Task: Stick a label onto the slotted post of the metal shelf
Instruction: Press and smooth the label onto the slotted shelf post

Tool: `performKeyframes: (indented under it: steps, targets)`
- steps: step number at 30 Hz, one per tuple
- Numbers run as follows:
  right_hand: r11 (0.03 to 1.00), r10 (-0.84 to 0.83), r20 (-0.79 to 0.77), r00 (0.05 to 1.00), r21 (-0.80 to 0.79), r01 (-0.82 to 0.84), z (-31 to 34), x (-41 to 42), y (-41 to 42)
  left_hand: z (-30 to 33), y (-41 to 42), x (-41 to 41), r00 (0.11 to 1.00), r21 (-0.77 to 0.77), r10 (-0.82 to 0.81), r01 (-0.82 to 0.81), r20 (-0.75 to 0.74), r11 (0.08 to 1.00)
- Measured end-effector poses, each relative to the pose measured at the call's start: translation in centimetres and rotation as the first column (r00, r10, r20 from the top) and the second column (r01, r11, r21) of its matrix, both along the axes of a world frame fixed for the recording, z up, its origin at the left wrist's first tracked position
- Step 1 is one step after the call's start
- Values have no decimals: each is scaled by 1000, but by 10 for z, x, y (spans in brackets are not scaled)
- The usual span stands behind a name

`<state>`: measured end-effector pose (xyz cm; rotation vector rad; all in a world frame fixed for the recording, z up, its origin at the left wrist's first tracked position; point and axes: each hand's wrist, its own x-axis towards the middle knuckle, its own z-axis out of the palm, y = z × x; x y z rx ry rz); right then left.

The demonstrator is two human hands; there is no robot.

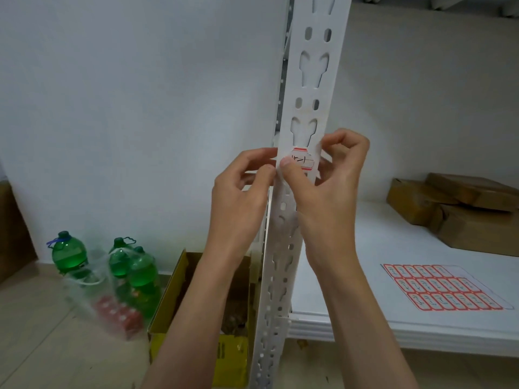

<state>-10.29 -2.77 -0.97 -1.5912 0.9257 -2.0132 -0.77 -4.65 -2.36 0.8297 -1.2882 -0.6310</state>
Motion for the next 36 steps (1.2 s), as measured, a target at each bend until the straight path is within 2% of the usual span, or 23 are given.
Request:
performKeyframes:
  steps: [3, 7, 13, 19, 23, 36]
  targets:
    - [996, 82, 62, 995, 20, -83, 3, 6, 3, -1, -1, -1, 999, -4, -43, 43, -13, 999]
    - [989, 94, 53, 994, 111, -99, 8, 8, 1, -1, -2, -1, 995, -19, -84, 83, -49, 996]
    - [957, 147, 127, 981, 231, -173, 16, 4, 0, -4, -3, -1, 994, -30, -91, 89, -62, 996]
    - [933, 165, 100, 981, 308, -188, 20, -2, -1, -5, -4, -2, 995, -20, -76, 75, -58, 997]
    - [911, 239, 153, 959, 307, -276, 23, -5, 3, -5, -3, -2, 995, -17, -78, 77, -60, 997]
    - [873, 310, 207, 928, 325, -364, 22, -5, 3, -6, -3, -3, 996, -17, -81, 80, -48, 997]
